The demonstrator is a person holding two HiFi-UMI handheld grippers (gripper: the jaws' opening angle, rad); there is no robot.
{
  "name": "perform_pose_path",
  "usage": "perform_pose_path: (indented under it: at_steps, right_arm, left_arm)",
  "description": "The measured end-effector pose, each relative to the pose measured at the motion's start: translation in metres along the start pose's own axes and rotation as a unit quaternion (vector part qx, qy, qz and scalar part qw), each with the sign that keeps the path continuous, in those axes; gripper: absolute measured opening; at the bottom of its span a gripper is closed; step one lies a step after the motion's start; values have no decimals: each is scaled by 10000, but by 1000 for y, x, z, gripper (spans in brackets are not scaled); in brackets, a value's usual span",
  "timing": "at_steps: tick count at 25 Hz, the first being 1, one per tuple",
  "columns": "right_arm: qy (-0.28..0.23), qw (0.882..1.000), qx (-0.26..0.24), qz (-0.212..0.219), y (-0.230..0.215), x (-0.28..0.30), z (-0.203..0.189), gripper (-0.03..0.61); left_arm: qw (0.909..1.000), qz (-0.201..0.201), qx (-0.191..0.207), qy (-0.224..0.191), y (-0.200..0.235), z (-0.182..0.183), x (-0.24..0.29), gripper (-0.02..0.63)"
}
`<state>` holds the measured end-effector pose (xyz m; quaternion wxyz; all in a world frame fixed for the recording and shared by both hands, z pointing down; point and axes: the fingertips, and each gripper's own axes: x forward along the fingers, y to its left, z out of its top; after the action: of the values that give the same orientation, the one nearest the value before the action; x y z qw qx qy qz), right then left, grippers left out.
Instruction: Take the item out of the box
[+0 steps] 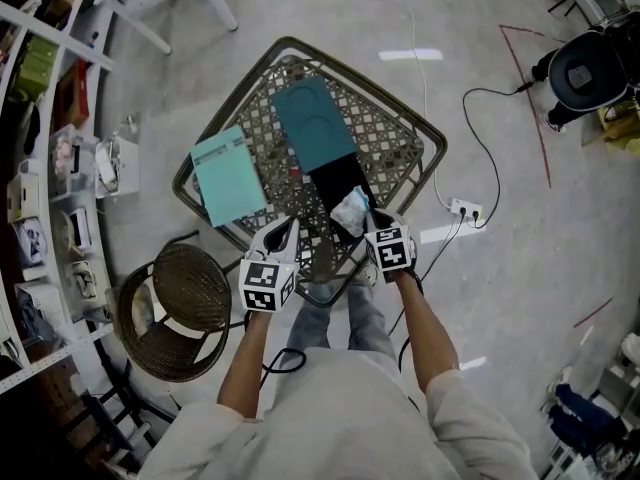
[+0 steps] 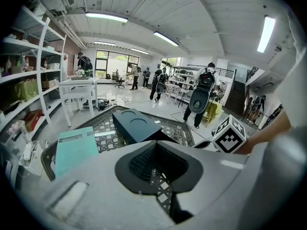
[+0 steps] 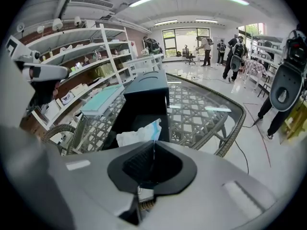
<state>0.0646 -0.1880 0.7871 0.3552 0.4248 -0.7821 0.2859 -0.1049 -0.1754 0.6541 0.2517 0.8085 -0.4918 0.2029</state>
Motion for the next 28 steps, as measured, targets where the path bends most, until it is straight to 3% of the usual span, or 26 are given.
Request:
perform_pose_path:
  at_steps: [12, 28]
  right_arm:
    - [-447, 9988, 167, 98, 1, -23, 18, 2]
    - [-1346, 9895, 327, -406, -17, -91, 50, 0]
  left_arm:
    - [9999, -105, 43, -15, -8, 6, 6, 6]
    - [9991, -296, 235, -202, -29, 25, 6, 6]
